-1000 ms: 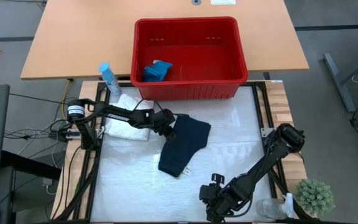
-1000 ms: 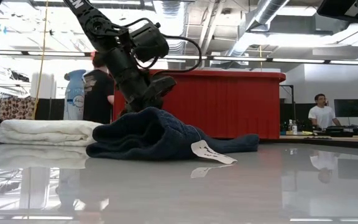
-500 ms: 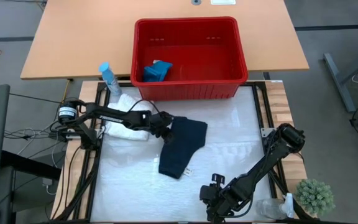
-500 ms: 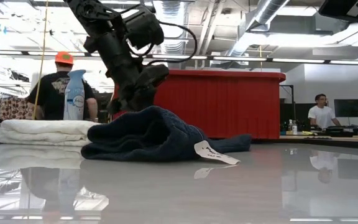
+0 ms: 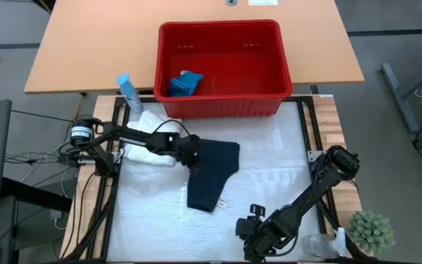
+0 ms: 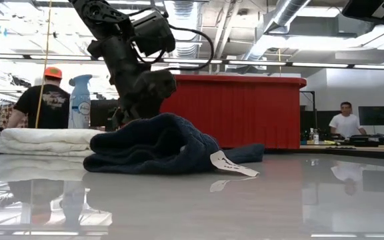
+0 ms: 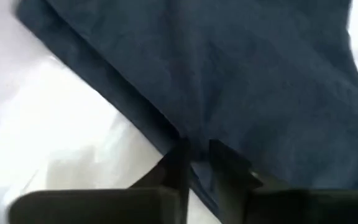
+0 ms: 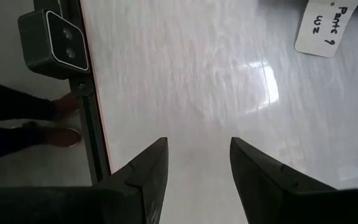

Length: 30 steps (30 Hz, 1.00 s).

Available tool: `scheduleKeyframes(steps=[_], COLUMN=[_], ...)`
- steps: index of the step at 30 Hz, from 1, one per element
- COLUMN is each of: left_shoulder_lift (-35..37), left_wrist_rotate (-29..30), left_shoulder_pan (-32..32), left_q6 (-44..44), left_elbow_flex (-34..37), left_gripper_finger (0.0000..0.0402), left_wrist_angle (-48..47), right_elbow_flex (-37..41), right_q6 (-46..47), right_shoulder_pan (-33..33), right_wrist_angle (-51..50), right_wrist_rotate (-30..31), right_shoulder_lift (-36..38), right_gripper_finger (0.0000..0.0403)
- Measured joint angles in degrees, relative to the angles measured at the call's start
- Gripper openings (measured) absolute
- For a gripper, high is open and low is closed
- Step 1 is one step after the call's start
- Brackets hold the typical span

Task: Fold Laundry from Bin
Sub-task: Fold the black shorts

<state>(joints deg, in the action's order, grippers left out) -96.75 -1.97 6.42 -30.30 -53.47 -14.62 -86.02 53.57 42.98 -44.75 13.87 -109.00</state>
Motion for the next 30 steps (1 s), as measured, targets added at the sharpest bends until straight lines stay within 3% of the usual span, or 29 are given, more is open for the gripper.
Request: scheduleKeyframes(steps=[6,11,14,18,21,30], left_shoulder_lift=[2.6,6.7,9.2,9.7,7.8,-1.5], left_wrist_rotate=[-4.9,-0.5,6.7,13.2,12.8,9.8], left_shoulder_pan=[1.5,2.6,2.6,2.9,3.9,5.9], left_q6=[1.1,6.6,11.0,19.2,23.2,24.0], left_elbow_flex=[0.0,0.0,0.0,0.0,-0.1,0.0], left_gripper_finger=[0.0119,0.0127,0.0111,0.0056,0.0011,0.0000], left_wrist_angle=[-1.1,-3.8,-2.4,3.5,8.4,11.8], right_elbow_flex=[0.0,0.0,0.0,0.0,0.0,0.0], right_q6=[0.6,0.6,0.7,2.1,3.9,8.3], right_shoulder_pan=[0.1,0.3,0.6,1.0,1.3,2.0], right_wrist_angle=[0.1,0.7,0.8,0.8,0.8,0.8], right_wrist_rotate=[0.3,0.3,0.6,1.3,1.3,1.5], right_shoulder_lift=[0.0,0.0,0.0,0.0,0.0,0.0], right_gripper_finger=[0.0196,0.0196,0.0196,0.0196,0.0196,0.0196])
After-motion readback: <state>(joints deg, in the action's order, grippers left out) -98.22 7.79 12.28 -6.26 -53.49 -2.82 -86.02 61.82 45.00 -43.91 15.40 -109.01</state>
